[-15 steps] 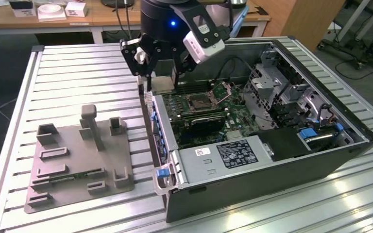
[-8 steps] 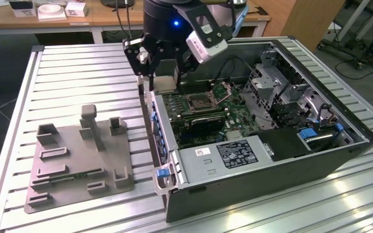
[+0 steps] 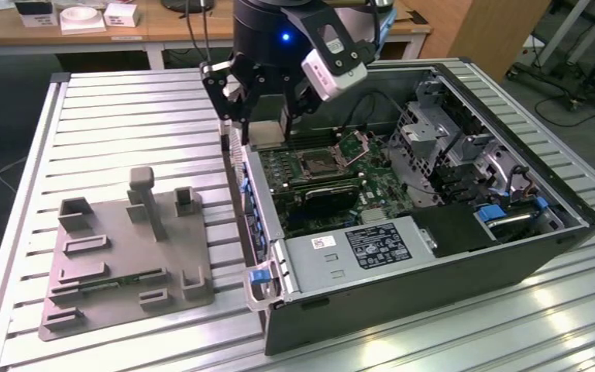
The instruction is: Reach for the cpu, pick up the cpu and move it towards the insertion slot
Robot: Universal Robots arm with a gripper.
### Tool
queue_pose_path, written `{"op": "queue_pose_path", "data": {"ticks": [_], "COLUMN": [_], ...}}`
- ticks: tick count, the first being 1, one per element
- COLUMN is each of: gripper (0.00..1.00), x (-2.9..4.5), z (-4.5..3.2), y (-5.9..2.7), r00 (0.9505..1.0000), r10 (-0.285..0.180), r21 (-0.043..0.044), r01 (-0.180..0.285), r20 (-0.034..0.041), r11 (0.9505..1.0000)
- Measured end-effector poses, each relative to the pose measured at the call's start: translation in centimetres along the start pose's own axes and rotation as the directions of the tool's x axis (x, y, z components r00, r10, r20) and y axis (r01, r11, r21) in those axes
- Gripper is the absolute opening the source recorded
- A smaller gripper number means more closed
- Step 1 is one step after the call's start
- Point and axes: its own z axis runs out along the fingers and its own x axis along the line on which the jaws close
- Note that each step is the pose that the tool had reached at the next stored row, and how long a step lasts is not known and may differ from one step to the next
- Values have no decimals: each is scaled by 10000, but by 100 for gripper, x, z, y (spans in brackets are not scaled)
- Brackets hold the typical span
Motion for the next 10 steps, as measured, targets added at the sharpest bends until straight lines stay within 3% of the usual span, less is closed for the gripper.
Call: {"op": "queue_pose_path", "data": {"ticks": [10], "gripper": [54], "x": [-68], "z": [0], "y": [1], "r00": [10000], "r10": [0], "r21": [0], "r01": [0], "r20": [0], "r11": [10000]}}
